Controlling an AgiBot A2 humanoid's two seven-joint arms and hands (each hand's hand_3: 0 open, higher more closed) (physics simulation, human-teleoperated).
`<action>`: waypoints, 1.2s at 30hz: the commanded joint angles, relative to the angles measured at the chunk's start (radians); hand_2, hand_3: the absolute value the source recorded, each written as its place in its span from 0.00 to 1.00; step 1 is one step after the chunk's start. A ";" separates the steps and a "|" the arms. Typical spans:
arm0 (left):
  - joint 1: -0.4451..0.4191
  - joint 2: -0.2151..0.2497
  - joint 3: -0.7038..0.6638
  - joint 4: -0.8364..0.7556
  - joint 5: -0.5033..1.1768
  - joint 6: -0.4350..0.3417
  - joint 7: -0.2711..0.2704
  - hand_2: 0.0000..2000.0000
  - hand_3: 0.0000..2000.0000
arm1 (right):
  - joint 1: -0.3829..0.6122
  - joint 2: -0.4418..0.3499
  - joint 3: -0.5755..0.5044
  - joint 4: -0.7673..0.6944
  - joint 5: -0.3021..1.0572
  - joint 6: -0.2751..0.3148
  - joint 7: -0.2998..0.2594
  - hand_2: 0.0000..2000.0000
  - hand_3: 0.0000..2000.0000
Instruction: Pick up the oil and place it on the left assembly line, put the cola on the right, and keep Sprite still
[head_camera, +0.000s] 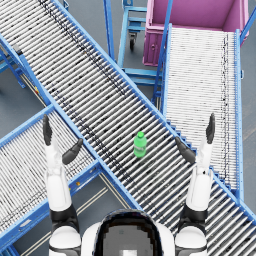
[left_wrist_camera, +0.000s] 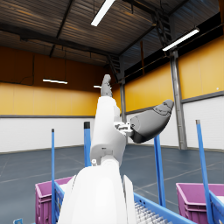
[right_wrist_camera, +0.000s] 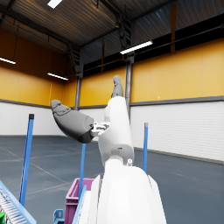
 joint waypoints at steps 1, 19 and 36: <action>0.013 -0.003 -0.004 -0.001 0.000 0.000 0.000 0.00 0.00 | -0.001 -0.001 0.001 0.000 0.000 0.000 0.002 0.00 0.00; -0.076 -0.068 0.147 0.055 -0.205 0.044 0.044 0.00 0.00 | -0.076 0.060 0.156 -0.042 -0.205 0.044 -0.037 0.00 0.00; -0.160 -0.159 0.335 0.123 -0.464 0.100 0.100 0.00 0.00 | -0.155 0.142 0.349 -0.097 -0.464 0.099 -0.092 0.00 0.00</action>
